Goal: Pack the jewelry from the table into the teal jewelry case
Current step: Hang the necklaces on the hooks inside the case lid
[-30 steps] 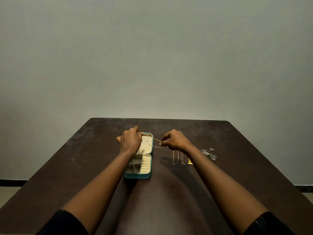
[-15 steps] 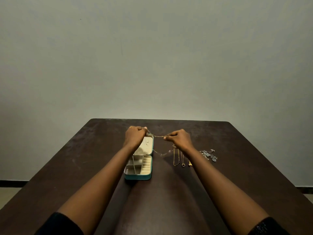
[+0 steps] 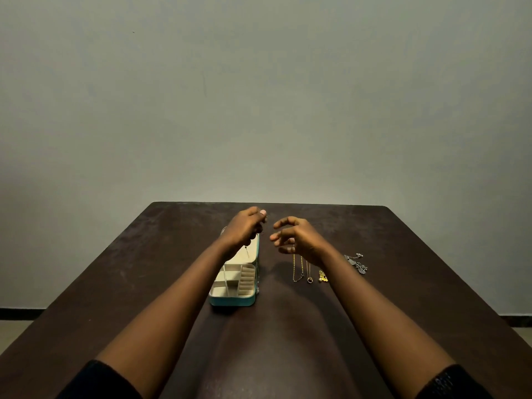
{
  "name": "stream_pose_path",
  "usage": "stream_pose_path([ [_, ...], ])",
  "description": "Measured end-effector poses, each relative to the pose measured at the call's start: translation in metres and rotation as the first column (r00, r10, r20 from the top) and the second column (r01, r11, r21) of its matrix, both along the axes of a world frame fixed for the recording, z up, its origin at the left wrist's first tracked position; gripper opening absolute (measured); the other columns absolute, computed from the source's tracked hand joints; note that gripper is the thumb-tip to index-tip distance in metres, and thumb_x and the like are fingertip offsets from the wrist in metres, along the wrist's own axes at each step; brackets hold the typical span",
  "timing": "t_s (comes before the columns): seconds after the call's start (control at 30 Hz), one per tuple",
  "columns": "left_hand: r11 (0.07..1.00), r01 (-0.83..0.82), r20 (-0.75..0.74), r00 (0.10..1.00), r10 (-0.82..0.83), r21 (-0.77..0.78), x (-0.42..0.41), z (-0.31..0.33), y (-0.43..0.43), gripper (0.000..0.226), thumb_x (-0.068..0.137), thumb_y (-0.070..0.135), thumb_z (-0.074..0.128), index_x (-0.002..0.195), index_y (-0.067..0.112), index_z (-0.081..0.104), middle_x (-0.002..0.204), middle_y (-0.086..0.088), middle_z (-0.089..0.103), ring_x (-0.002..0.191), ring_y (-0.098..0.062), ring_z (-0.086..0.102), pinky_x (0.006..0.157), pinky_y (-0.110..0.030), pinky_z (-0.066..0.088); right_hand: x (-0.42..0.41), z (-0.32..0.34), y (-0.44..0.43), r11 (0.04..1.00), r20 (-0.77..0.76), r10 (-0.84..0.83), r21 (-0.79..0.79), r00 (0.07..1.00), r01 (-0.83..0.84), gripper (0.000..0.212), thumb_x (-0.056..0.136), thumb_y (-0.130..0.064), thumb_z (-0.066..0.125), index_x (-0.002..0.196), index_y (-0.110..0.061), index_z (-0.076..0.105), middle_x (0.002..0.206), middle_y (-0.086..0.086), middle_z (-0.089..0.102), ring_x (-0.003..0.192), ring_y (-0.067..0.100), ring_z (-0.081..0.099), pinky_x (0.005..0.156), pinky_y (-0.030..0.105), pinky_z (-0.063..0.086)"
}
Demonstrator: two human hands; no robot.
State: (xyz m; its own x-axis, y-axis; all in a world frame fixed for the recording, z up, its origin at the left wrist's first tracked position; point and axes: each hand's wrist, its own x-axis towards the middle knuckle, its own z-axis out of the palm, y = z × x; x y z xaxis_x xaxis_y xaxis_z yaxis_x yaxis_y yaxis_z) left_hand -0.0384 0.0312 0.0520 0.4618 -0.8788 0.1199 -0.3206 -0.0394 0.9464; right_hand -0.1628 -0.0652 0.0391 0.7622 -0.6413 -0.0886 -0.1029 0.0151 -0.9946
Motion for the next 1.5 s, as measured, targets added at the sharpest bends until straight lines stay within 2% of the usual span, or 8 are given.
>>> stream_pose_path([
  [0.17,1.000,-0.001,0.107,0.994,0.002,-0.016,-0.001,0.000,-0.001,0.025,0.096,0.029,0.048,0.074,0.019,0.054,0.064,0.001,0.049,0.052,-0.010,0.034,0.044,-0.021,0.026,0.006,0.006,0.005,0.991,0.042,0.082,-0.106,0.996,-0.077,0.015,0.085,-0.003,0.057,0.088,-0.015,0.066,0.091,0.004,0.067,0.089,0.015,0.061,0.081,0.033,0.042],
  [0.5,1.000,0.019,-0.004,1.000,-0.019,-0.013,0.006,-0.015,0.008,0.025,0.080,0.022,0.073,0.099,0.016,0.059,0.065,0.003,0.052,0.057,-0.008,0.046,0.051,-0.022,0.035,0.006,0.031,0.003,0.998,0.120,0.060,-0.021,0.991,-0.058,0.014,0.090,-0.001,0.053,0.081,-0.006,0.062,0.079,0.009,0.063,0.071,0.018,0.060,0.074,0.030,0.050],
  [0.87,0.961,-0.256,0.004,0.966,0.258,-0.106,-0.020,-0.055,0.004,0.029,0.092,0.002,0.050,0.117,0.016,0.052,0.088,-0.002,0.059,0.069,-0.014,0.060,0.054,-0.021,0.053,0.014,0.074,-0.010,0.975,0.208,-0.196,0.146,0.958,0.168,0.020,0.091,-0.001,0.047,0.074,-0.005,0.058,0.065,0.004,0.049,0.052,0.012,0.041,0.059,0.026,0.044],
  [0.97,0.940,-0.281,0.062,0.953,0.297,-0.192,-0.025,-0.062,0.005,0.031,0.092,-0.002,0.048,0.111,0.022,0.046,0.091,0.001,0.058,0.072,-0.012,0.062,0.052,-0.013,0.051,0.015,0.083,-0.016,0.965,0.199,-0.243,0.154,0.949,0.214,0.020,0.090,-0.001,0.048,0.072,-0.003,0.057,0.063,0.005,0.047,0.051,0.013,0.039,0.056,0.026,0.043],
  [1.1,0.921,-0.332,0.155,0.918,0.365,-0.202,-0.028,-0.066,0.004,0.030,0.081,-0.015,0.047,0.085,0.007,0.066,0.081,-0.004,0.064,0.064,0.003,0.060,0.059,-0.003,0.043,0.017,0.087,-0.026,0.955,0.181,-0.288,0.129,0.940,0.267,0.020,0.089,0.000,0.049,0.071,-0.002,0.056,0.061,0.005,0.044,0.050,0.014,0.037,0.051,0.024,0.037],
  [1.2,0.901,-0.404,0.057,0.907,0.416,-0.158,-0.031,-0.068,0.004,0.023,0.084,-0.008,0.053,0.088,0.006,0.071,0.078,-0.002,0.067,0.055,0.009,0.059,0.055,-0.001,0.041,0.017,0.087,-0.034,0.953,0.165,-0.302,0.081,0.939,0.292,0.019,0.088,0.000,0.050,0.070,-0.002,0.057,0.060,0.005,0.044,0.049,0.013,0.036,0.050,0.023,0.034],
  [1.33,0.919,-0.389,0.044,0.919,0.392,-0.062,-0.035,-0.069,0.000,0.018,0.082,-0.001,0.062,0.097,0.005,0.071,0.078,-0.008,0.069,0.058,-0.008,0.062,0.054,-0.004,0.047,0.019,0.077,-0.044,0.951,0.119,-0.310,0.043,0.943,0.307,0.020,0.089,0.000,0.049,0.070,-0.001,0.057,0.061,0.006,0.046,0.050,0.014,0.036,0.050,0.024,0.034],
  [1.5,0.925,-0.366,0.227,0.914,0.337,0.102,-0.043,-0.075,-0.006,0.012,0.080,0.011,0.069,0.091,0.009,0.074,0.084,-0.012,0.073,0.075,-0.021,0.069,0.078,-0.032,0.056,0.024,0.058,-0.061,0.940,0.070,-0.341,0.025,0.937,0.341,0.023,0.089,0.003,0.045,0.070,-0.003,0.054,0.063,0.007,0.047,0.052,0.014,0.038,0.051,0.025,0.037],
])
